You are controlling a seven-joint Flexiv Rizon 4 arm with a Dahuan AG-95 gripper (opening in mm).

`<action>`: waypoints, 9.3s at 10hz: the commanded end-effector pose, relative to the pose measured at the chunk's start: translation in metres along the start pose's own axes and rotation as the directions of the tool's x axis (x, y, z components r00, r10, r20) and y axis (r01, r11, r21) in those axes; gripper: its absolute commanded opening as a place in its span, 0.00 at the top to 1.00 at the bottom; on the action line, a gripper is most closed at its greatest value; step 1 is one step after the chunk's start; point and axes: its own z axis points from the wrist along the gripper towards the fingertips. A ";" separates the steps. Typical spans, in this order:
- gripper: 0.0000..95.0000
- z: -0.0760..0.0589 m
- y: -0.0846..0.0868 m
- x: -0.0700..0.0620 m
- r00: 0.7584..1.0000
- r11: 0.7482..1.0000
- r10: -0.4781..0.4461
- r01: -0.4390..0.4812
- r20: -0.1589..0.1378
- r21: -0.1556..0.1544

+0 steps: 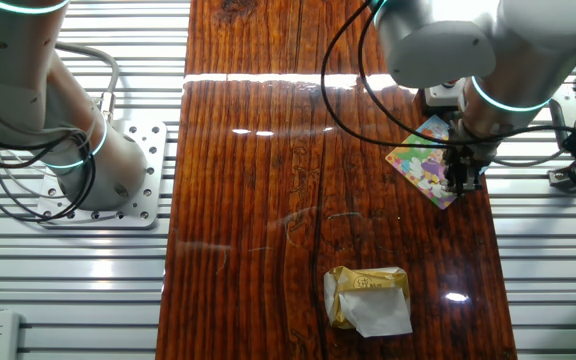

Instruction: Assemble one piece of a puzzle

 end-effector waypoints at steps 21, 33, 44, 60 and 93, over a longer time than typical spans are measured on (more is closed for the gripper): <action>1.00 0.010 -0.003 0.003 0.982 0.982 0.189 -0.190 0.013 0.022; 1.00 0.014 -0.005 0.011 0.982 0.982 0.189 -0.189 0.009 0.018; 1.00 0.014 -0.004 0.011 0.982 0.982 0.188 -0.188 0.007 0.013; 1.00 0.018 -0.003 0.011 0.982 0.982 0.189 -0.189 0.008 0.013; 1.00 0.018 -0.005 0.012 0.982 0.982 0.191 -0.191 -0.006 0.013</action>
